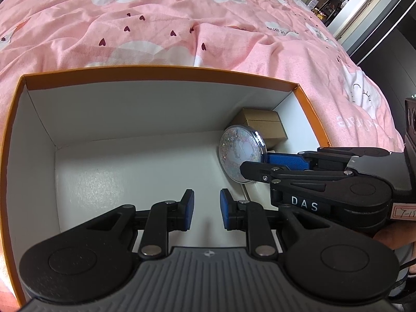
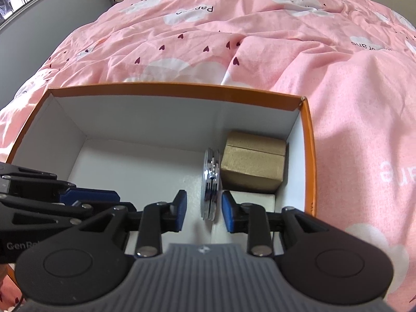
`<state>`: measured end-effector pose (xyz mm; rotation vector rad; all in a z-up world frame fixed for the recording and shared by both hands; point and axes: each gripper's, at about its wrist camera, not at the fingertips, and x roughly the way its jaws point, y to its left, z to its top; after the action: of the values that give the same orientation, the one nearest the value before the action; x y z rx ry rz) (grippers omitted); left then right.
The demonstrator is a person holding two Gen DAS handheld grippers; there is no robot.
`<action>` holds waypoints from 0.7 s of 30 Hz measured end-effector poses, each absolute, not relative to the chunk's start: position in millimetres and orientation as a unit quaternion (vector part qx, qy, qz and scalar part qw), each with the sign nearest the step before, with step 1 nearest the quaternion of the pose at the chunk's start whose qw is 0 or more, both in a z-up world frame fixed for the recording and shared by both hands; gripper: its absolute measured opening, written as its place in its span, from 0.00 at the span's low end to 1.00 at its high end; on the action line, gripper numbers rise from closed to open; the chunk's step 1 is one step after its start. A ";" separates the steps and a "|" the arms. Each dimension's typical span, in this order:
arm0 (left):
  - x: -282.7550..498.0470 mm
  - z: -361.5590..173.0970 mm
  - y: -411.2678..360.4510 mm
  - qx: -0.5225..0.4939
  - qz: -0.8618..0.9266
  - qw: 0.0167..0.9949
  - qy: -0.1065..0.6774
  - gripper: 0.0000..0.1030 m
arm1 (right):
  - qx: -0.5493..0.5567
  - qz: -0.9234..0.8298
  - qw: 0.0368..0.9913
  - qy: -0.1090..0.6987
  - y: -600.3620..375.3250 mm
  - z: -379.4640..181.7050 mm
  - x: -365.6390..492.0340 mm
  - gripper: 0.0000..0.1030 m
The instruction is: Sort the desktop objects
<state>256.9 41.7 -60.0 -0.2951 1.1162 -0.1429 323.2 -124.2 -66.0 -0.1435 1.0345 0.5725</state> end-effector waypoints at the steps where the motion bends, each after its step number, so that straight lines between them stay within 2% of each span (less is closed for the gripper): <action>1: 256.5 -59.5 41.7 -0.139 -0.067 0.836 0.527 0.23 | -0.068 0.270 0.828 0.487 -124.4 -65.8 323.1 0.31; 13: 251.2 -52.4 40.7 -0.136 -0.067 0.841 0.519 0.23 | -0.074 0.271 0.831 0.481 -127.4 -61.2 317.9 0.32; 21: 240.2 -35.9 38.6 -0.127 -0.052 0.864 0.485 0.23 | -0.079 0.274 0.845 0.453 -134.9 -45.0 302.9 0.43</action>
<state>240.2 38.6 -35.9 -0.2655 1.0166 -0.1089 302.9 -134.9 -45.0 -0.1657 0.9553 0.5773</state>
